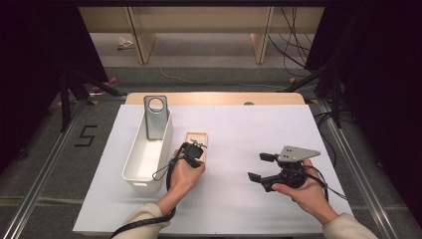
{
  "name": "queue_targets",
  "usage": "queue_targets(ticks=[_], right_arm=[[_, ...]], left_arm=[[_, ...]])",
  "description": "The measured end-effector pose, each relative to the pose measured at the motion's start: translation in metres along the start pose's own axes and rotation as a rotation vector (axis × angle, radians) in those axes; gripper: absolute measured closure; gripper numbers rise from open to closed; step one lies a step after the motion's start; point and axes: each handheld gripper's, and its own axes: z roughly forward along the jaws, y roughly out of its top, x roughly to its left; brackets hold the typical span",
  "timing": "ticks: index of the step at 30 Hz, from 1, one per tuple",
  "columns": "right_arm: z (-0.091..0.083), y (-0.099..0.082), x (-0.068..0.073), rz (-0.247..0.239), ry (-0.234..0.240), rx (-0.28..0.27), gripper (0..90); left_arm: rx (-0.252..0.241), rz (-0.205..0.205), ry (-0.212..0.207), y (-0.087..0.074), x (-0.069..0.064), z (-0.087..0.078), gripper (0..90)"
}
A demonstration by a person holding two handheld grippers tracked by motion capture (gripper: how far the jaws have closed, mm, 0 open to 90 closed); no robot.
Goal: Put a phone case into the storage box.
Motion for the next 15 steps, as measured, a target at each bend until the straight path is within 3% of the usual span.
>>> queue_targets(ticks=[5,8,10,15], right_arm=[[-0.001,0.0,0.0,-0.001,0.001,0.0,18.7],[-0.001,0.0,0.0,-0.001,0.001,-0.001,18.7],[-0.002,-0.001,-0.001,0.0,0.001,0.0,18.8],[-0.002,-0.002,-0.003,0.006,-0.002,0.0,18.8]], left_arm=[[-0.003,0.025,-0.006,0.0,0.001,-0.001,89.0],[-0.005,0.067,-0.004,0.002,-0.001,-0.007,83.8],[-0.015,0.118,-0.013,0.005,-0.002,-0.013,77.3],[-0.07,0.159,-0.041,0.012,-0.001,-0.028,54.0]])
